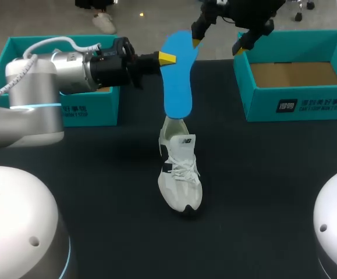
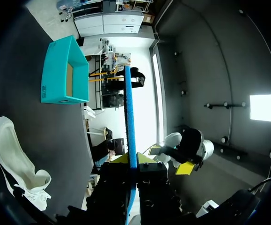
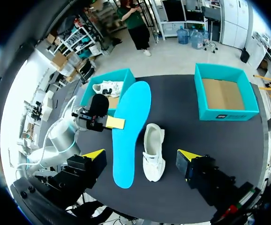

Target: Take the shoe out of the shoebox, open the shoe tongue, remove and reinsert the insole, then place the shoe into the shoebox

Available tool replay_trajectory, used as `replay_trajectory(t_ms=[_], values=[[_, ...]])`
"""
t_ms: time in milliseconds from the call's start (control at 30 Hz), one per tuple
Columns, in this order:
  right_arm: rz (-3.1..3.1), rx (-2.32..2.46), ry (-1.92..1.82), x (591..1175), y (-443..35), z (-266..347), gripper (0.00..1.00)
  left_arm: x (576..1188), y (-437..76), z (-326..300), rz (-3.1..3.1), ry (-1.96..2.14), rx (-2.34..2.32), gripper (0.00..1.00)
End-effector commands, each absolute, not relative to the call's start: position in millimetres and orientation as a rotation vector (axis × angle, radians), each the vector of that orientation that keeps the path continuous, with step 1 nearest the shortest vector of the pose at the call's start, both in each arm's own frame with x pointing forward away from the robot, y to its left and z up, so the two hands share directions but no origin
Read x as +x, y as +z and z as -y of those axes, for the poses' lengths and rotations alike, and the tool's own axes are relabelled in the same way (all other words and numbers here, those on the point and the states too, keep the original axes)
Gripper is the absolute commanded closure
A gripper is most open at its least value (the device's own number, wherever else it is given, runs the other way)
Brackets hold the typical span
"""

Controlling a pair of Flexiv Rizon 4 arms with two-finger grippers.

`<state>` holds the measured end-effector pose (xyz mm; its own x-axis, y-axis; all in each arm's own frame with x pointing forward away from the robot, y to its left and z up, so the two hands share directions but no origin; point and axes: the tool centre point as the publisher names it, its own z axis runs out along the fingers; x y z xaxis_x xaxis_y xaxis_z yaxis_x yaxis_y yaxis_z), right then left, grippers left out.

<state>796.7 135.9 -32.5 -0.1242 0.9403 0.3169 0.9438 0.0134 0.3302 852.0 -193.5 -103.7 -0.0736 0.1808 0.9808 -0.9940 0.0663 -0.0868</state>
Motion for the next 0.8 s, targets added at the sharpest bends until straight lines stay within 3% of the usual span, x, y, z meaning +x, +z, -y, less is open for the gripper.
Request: replay_trajectory(t_ms=[33,800], values=[[2.352,-2.331,-0.374,805.9,-27.3,-158.2,0.00,855.4,-106.8,196.0,1.166,1.287,0.987,1.00],[2.419,-2.335,-0.144,812.6,-32.5,-203.7,0.00,862.1,-115.1,203.2,1.151,1.270,1.002,1.00]])
